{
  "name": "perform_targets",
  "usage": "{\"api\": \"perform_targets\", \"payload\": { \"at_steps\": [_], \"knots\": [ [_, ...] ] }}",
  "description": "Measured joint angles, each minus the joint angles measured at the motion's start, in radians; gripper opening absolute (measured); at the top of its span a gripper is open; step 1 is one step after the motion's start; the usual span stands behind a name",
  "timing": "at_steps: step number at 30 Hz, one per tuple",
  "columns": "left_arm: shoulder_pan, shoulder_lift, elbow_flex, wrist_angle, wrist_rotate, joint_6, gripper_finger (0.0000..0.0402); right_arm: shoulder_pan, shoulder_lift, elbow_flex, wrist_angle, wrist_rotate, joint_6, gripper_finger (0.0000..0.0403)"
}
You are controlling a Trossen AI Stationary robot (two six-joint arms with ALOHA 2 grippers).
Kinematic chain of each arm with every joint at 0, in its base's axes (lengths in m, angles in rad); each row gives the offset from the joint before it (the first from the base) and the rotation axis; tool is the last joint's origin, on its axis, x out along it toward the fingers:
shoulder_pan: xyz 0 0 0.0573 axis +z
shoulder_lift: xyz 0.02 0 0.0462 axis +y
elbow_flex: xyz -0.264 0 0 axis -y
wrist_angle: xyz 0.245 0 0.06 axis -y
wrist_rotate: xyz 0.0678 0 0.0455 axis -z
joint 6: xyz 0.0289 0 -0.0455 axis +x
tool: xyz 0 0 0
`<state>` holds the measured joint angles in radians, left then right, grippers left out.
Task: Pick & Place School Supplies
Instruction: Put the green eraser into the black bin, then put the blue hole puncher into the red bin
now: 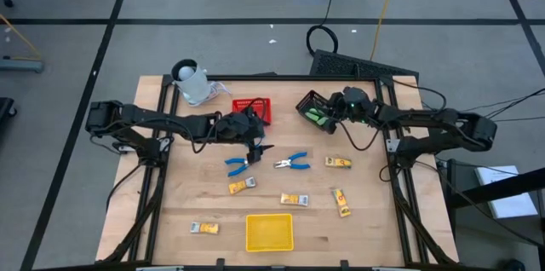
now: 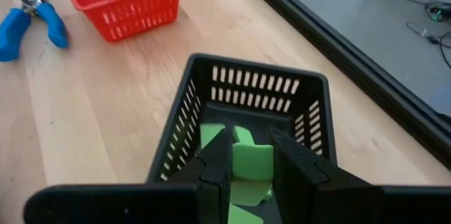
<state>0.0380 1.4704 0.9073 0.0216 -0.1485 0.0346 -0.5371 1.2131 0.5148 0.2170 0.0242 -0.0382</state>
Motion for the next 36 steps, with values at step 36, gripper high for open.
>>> {"api": "perform_targets", "payload": {
  "at_steps": [36],
  "knots": [
    [-0.008, -0.328, -0.086, -0.066, 0.016, 0.080, 0.0293, 0.094, 0.001, -0.012, 0.191, -0.107, 0.022, 0.0178]
  ]
}}
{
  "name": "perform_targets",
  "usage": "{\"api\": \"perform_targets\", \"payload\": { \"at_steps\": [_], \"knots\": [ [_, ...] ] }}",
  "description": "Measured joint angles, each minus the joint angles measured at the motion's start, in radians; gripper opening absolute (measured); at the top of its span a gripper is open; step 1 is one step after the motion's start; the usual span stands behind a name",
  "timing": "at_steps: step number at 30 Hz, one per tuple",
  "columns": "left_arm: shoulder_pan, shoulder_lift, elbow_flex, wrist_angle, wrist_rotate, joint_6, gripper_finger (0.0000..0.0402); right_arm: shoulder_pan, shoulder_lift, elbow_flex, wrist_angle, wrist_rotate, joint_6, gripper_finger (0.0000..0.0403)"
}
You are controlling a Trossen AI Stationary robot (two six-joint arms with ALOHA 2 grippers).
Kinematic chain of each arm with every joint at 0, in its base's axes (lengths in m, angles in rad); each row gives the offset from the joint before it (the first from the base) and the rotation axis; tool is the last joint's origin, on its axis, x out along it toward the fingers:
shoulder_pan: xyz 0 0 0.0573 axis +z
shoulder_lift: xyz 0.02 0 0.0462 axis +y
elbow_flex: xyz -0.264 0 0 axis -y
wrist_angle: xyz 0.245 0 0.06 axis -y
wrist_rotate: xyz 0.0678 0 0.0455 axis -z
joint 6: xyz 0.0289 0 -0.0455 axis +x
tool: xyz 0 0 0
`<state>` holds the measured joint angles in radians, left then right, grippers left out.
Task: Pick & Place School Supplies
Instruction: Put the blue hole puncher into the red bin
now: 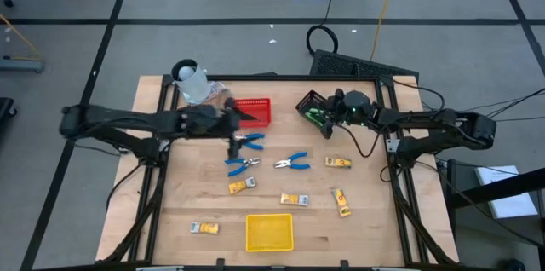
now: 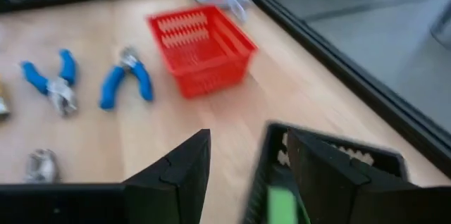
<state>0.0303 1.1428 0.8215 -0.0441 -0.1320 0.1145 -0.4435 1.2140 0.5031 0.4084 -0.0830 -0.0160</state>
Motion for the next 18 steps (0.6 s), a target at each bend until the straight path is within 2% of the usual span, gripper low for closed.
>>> {"api": "perform_targets", "payload": {
  "at_steps": [2, 5, 9, 14, 18],
  "knots": [
    [0.000, -0.109, -0.077, 0.001, 0.000, -0.021, 0.0290, 0.031, 0.000, -0.022, 0.075, 0.000, 0.002, 0.0178],
    [-0.006, -0.256, -0.210, 0.095, -0.001, -0.065, 0.0294, 0.085, 0.000, -0.063, 0.208, -0.001, 0.013, 0.0180],
    [-0.030, -0.398, -0.392, 0.183, -0.005, -0.133, 0.0300, 0.178, 0.000, -0.094, 0.317, -0.026, 0.040, 0.0182],
    [-0.071, -0.473, -0.554, 0.273, -0.026, -0.215, 0.0300, 0.328, 0.000, -0.084, 0.288, -0.023, 0.043, 0.0182],
    [-0.103, -0.466, -0.626, 0.332, -0.065, -0.253, 0.0300, 0.427, 0.000, -0.031, 0.103, 0.044, 0.084, 0.0179]
  ]
}}
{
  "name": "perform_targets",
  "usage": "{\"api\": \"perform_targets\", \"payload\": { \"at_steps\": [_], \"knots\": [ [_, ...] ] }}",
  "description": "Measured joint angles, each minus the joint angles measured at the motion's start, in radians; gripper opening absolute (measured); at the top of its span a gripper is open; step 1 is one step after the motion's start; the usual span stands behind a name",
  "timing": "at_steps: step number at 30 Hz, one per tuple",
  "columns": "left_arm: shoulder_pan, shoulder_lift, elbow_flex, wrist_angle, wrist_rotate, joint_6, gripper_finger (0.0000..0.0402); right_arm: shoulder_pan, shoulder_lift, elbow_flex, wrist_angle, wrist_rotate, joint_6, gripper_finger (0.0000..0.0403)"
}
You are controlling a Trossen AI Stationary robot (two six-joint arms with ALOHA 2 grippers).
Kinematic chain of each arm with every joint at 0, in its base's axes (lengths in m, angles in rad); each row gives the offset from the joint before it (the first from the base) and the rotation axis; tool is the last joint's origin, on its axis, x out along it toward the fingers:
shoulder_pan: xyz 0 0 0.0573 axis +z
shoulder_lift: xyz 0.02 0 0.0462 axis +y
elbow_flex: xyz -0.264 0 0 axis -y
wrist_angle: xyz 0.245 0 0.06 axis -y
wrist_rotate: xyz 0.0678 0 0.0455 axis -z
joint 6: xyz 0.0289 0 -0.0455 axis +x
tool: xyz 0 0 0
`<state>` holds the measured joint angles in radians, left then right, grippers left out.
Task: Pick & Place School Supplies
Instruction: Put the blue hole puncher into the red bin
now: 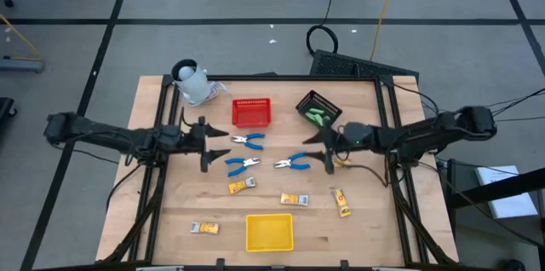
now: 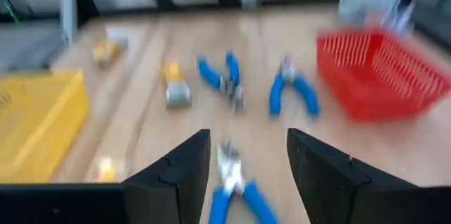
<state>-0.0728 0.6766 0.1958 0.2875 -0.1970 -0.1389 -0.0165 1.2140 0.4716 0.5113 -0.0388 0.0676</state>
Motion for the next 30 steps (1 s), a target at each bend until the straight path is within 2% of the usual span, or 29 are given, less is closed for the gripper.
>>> {"api": "perform_targets", "payload": {
  "at_steps": [6, 13, 18, 23, 30],
  "knots": [
    [-0.015, 0.010, -0.043, 0.028, -0.023, -0.030, 0.0301, 0.087, 0.000, 0.097, -0.401, 0.065, 0.067, 0.0170],
    [-0.015, 0.010, -0.048, 0.028, -0.023, -0.040, 0.0301, 0.096, 0.000, 0.128, -0.722, 0.067, 0.145, 0.0169],
    [-0.015, 0.010, -0.048, 0.027, -0.023, -0.032, 0.0301, 0.095, 0.000, 0.129, -0.721, 0.068, 0.145, 0.0169],
    [-0.015, 0.017, -0.048, 0.008, -0.025, -0.048, 0.0301, 0.086, 0.002, 0.129, -0.615, 0.070, 0.117, 0.0169],
    [-0.010, 0.198, -0.008, -0.002, -0.094, -0.077, 0.0301, 0.046, 0.002, 0.129, -0.560, 0.072, 0.063, 0.0169]
  ]
}}
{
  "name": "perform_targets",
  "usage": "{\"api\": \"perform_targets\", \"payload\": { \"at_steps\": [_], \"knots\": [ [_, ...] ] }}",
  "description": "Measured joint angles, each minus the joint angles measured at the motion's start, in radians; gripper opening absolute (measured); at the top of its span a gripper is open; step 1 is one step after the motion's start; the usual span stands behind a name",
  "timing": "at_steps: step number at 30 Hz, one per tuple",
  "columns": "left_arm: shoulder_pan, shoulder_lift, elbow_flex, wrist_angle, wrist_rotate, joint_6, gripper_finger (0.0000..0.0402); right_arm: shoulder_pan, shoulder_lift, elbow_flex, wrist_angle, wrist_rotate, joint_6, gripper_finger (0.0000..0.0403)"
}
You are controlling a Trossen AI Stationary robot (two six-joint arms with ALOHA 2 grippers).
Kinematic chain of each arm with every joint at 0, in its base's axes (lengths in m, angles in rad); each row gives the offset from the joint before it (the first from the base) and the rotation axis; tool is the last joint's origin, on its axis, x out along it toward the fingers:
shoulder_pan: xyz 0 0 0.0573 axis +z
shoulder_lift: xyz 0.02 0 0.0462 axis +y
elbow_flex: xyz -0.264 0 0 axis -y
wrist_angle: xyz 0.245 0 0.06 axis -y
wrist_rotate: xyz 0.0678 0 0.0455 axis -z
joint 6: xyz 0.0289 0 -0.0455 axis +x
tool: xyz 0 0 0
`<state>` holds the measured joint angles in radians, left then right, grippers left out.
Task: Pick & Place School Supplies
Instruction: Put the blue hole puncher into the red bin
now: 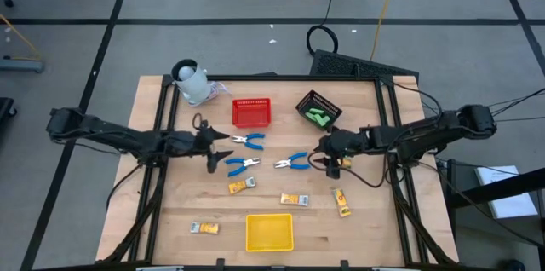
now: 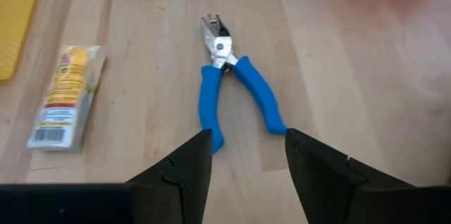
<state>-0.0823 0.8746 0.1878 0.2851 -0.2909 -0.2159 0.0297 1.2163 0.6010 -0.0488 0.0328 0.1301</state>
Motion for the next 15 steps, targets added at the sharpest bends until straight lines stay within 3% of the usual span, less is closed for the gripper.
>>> {"api": "perform_targets", "payload": {
  "at_steps": [10, 15],
  "knots": [
    [0.064, 0.393, 0.317, -0.244, 0.006, 0.111, 0.0301, -0.017, 0.000, 0.000, -0.006, -0.002, -0.023, 0.0169],
    [0.100, 0.558, 0.443, -0.310, 0.062, 0.164, 0.0301, -0.017, 0.000, 0.000, -0.019, -0.002, -0.026, 0.0169]
  ]
}}
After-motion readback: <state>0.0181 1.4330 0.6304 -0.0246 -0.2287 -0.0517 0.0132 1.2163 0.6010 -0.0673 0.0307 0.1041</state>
